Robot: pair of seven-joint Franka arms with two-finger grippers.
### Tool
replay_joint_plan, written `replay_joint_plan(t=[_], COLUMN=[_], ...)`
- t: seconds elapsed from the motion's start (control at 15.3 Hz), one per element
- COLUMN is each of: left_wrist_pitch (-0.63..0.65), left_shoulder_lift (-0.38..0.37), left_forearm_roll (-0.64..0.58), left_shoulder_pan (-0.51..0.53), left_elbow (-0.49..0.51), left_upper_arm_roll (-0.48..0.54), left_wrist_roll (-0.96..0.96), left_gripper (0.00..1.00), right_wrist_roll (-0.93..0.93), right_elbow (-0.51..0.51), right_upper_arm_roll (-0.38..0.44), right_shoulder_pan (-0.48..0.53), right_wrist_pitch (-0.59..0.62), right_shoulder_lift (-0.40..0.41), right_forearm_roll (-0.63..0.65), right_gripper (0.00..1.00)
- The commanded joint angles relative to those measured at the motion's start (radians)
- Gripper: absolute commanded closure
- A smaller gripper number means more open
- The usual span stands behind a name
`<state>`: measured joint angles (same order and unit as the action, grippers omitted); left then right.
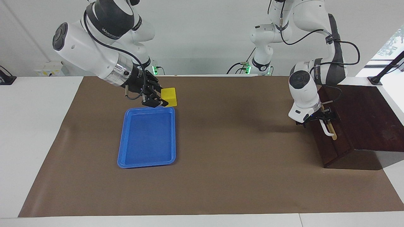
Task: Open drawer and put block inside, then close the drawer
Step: 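Close the right gripper on the block while the left gripper grips the drawer handle, then pull the wooden drawer open with the left gripper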
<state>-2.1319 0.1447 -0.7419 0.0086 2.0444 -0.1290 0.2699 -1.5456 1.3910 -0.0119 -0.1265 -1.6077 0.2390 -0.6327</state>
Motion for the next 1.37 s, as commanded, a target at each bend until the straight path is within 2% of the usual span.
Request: replay_joint_plan(t=[0.0, 0.52, 0.98, 1.3], left_wrist_pitch=[-0.043, -0.057, -0.054, -0.039], left_shoulder_lift=[0.002, 0.019, 0.021, 0.021], left_forearm_roll=[-0.025, -0.020, -0.010, 0.050], left_shoulder_pan=[0.008, 0.005, -0.016, -0.067], left_elbow=[0.011, 0.013, 0.013, 0.008], left_upper_arm_roll=[0.002, 0.002, -0.001, 0.000], left_wrist_roll=[-0.015, -0.024, -0.052, -0.043], left_gripper=[0.00, 0.00, 0.00, 0.00], right_wrist_roll=[-0.031, -0.036, -0.039, -0.037], right_elbow=[0.000, 0.083, 0.088, 0.086], right_upper_arm_roll=[-0.003, 0.001, 0.001, 0.003], right_shoulder_pan=[-0.001, 0.010, 0.007, 0.005], right_wrist_pitch=[0.002, -0.020, -0.023, -0.024], right_shoulder_lift=[-0.010, -0.043, -0.040, -0.040], right_forearm_roll=[0.007, 0.004, 0.005, 0.007], right_gripper=[1.00, 1.00, 1.00, 1.00])
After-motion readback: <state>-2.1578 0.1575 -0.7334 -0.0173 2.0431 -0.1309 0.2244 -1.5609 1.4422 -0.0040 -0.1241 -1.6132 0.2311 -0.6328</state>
